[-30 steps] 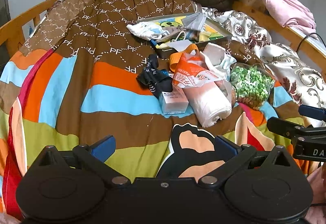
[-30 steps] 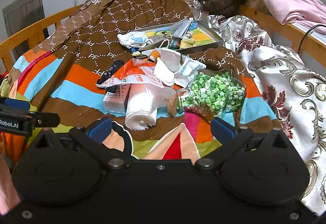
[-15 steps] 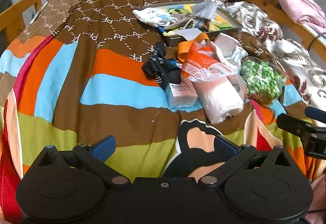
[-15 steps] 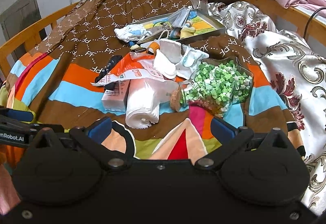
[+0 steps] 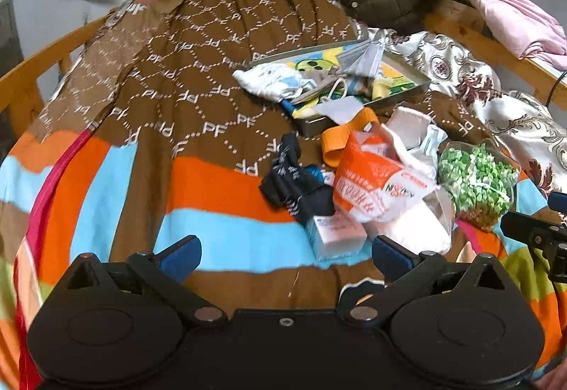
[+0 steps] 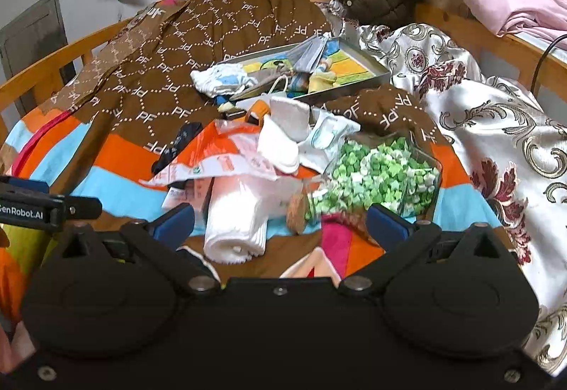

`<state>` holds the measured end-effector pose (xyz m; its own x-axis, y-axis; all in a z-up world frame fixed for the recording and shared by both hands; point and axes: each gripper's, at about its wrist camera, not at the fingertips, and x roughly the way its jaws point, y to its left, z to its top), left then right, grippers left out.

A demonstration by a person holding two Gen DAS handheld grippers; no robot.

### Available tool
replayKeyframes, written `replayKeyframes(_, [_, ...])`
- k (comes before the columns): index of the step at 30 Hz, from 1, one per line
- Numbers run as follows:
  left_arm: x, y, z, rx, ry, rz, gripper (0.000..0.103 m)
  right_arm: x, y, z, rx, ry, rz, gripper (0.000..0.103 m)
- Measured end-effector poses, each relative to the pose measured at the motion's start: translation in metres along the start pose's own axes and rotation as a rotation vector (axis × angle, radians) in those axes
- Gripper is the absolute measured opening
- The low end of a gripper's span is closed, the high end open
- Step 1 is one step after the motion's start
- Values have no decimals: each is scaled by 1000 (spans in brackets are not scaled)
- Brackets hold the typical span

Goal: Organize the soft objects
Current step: 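Move both open tools down toward the black cloth and white tissue, then grasp the black cloth with the left tool while the right tool grasps the white tissue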

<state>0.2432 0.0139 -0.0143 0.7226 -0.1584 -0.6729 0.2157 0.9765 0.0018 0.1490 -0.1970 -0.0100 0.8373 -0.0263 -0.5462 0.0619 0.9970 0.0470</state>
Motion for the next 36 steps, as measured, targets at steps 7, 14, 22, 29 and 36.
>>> replayKeyframes(7, [22,9,14,-39,2,-35,102,11,-1,5,23,-27,-16,102])
replayKeyframes(14, [48,20,28,-34,-26,-77,102,24,4,9,-27,-95,-5,102])
replayKeyframes(22, [77,37,40,-78,-11,-147,102,40,19,17,-132,-149,47,102])
replayKeyframes(29, [92,45,48,-77,-9,-220,101,59,24,27,-166,-206,75,102])
replayKeyframes(36, [117,43,50,-39,21,-257,95,79,25,35,-160,-216,88,102])
